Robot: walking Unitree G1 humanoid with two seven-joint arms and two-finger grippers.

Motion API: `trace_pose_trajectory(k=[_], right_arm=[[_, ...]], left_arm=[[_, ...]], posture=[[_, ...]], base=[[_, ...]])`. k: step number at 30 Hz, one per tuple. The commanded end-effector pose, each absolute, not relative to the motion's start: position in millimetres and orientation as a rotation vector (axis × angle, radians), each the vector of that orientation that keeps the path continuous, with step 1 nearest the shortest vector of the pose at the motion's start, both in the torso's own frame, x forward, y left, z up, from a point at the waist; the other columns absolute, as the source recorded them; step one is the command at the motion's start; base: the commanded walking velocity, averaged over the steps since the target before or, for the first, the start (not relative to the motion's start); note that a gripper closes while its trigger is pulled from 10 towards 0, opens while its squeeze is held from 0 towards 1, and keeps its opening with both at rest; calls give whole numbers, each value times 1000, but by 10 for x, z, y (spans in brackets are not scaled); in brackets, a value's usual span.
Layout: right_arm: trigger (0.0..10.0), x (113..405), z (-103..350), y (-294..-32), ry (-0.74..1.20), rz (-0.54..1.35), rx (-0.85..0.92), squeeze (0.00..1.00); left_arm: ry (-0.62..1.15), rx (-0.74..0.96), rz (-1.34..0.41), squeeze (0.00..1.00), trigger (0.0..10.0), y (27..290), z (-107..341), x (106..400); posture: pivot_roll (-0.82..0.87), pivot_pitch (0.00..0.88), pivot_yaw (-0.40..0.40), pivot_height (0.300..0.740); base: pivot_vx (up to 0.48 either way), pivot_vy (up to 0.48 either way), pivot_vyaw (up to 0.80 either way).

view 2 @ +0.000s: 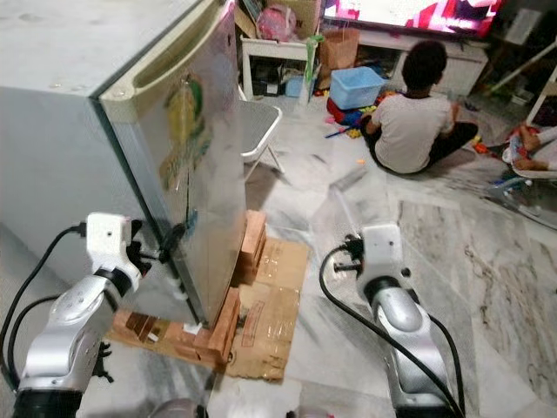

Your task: Restocking fridge

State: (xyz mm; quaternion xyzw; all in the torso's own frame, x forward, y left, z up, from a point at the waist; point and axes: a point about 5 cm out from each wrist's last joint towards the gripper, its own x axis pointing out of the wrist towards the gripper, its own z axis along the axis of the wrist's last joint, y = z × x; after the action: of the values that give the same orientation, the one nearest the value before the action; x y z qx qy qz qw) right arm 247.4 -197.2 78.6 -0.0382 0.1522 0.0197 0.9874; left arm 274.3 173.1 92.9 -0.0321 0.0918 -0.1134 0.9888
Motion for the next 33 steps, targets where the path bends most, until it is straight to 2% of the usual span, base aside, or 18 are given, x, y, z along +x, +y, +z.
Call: trace_pose_trajectory(k=[1,3,9,15,16,17,25,27,33], right_arm=[[10000,2432,839,-2075,303,-8,-68,0],[10000,2321,794,-2164,346,-50,-51,0],[10000,2248,736,-2216,395,-88,-27,0],[10000,2237,708,-2243,430,-142,-23,0],[10000,2237,708,-2243,430,-142,-23,0],[10000,2225,689,-2281,449,-182,-8,0],[10000,2167,636,-2413,491,-278,-19,0],[10000,2116,617,-2462,503,-332,-18,0],[10000,2104,598,-2446,516,-351,-10,0]], left_arm=[[175,-54,-230,0,10000,1705,942,2784],[164,-59,-243,0,10000,1639,971,2853],[147,-53,-286,0,10000,1528,999,2911],[106,-2,-592,0,10000,869,1138,2934],[106,-2,-592,0,10000,869,1138,2934],[95,-1,-647,0,10000,743,1161,2922],[72,-8,-875,0,10000,280,1240,2837],[36,-13,-959,0,10000,91,1336,2815],[-6,-24,-1008,0,10000,-126,1440,2839]], posture=[[-10,0,-37,740],[-16,0,-32,740],[-22,0,-27,740],[-10,0,-37,740],[-10,0,-37,740],[-10,0,-37,740],[-22,0,-25,740],[-22,0,-22,740],[-26,0,-15,740]], base=[[0,0,0],[0,0,0],[0,0,0],[0,0,0],[0,0,0],[0,0,0],[0,0,0],[0,0,0],[0,-366,0]])
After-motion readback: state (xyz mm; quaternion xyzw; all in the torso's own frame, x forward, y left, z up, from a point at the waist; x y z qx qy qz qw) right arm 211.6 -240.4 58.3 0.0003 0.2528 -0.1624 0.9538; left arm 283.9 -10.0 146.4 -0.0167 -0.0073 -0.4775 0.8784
